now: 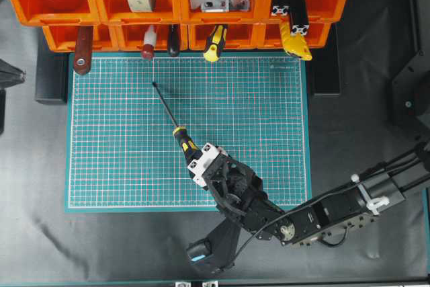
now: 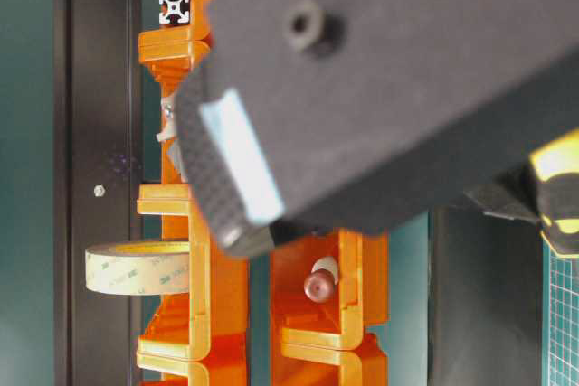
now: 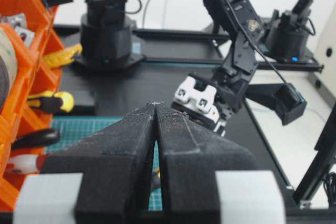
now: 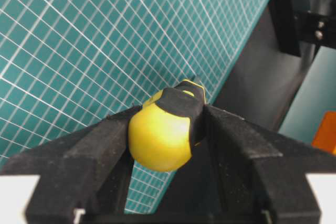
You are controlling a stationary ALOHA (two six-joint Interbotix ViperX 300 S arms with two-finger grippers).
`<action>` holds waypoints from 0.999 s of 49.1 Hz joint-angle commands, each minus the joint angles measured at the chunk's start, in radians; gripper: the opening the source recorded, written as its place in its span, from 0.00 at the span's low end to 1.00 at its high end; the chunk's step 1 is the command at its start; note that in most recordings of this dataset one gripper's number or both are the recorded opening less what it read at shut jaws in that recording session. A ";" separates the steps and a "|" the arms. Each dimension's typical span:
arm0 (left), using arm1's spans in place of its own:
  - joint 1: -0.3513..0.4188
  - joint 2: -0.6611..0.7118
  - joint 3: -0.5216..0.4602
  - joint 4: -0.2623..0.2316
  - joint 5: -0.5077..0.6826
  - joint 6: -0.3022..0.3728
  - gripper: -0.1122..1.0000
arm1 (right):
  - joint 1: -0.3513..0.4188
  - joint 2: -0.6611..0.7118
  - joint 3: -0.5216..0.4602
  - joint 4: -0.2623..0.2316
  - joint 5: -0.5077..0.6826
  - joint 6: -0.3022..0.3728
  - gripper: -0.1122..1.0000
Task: Pick screwdriver from container rack with right arm.
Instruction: 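Lower the held screwdriver onto the green mat, then open the right gripper and withdraw it to the right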
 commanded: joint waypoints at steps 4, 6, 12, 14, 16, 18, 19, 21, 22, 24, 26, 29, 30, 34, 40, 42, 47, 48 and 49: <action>0.000 0.006 -0.031 0.003 -0.003 -0.003 0.10 | -0.003 -0.029 -0.002 0.011 -0.035 0.005 0.46; 0.000 0.005 -0.031 0.003 -0.005 -0.003 0.10 | -0.005 -0.029 0.000 0.012 -0.041 0.005 0.46; 0.000 0.005 -0.031 0.005 -0.005 -0.003 0.10 | -0.006 -0.029 0.006 0.018 -0.063 0.005 0.46; 0.000 0.005 -0.031 0.005 -0.003 -0.003 0.10 | -0.008 -0.029 0.009 0.023 -0.067 0.002 0.46; 0.000 0.006 -0.031 0.003 -0.005 -0.003 0.10 | -0.008 -0.029 0.012 0.028 -0.069 0.000 0.46; 0.000 0.006 -0.031 0.003 -0.003 -0.003 0.10 | -0.009 -0.029 0.015 0.032 -0.067 0.000 0.49; 0.000 0.006 -0.031 0.005 -0.003 -0.003 0.10 | -0.009 -0.029 0.015 0.035 -0.067 0.000 0.52; 0.000 0.006 -0.031 0.005 -0.002 -0.003 0.10 | -0.011 -0.029 0.018 0.040 -0.067 0.000 0.60; 0.000 0.008 -0.031 0.003 0.000 -0.003 0.10 | -0.012 -0.029 0.018 0.043 -0.066 0.002 0.64; 0.000 0.008 -0.031 0.005 0.003 -0.003 0.10 | -0.014 -0.031 0.020 0.048 -0.063 0.000 0.71; 0.000 0.008 -0.031 0.003 0.005 -0.005 0.10 | -0.014 -0.029 0.023 0.052 -0.060 0.002 0.76; 0.000 0.008 -0.031 0.005 0.008 -0.005 0.10 | -0.015 -0.029 0.026 0.058 -0.052 0.005 0.79; 0.000 0.008 -0.031 0.003 0.009 -0.005 0.10 | -0.015 -0.031 0.028 0.060 -0.051 0.006 0.80; -0.002 0.005 -0.031 0.003 0.008 -0.005 0.10 | -0.015 -0.031 0.032 0.064 -0.041 0.006 0.81; -0.002 0.005 -0.031 0.005 0.008 -0.006 0.10 | -0.014 -0.037 0.044 0.066 0.005 0.011 0.81; -0.002 0.005 -0.031 0.005 0.008 -0.006 0.10 | -0.015 -0.038 0.046 0.066 0.021 0.015 0.81; -0.002 0.005 -0.032 0.005 0.011 -0.018 0.10 | -0.014 -0.043 0.055 0.066 0.063 0.055 0.81; -0.002 0.005 -0.031 0.005 0.014 -0.020 0.10 | -0.014 -0.044 0.057 0.066 0.071 0.066 0.81; -0.002 0.005 -0.032 0.005 0.017 -0.023 0.10 | -0.014 -0.048 0.058 0.066 0.074 0.080 0.81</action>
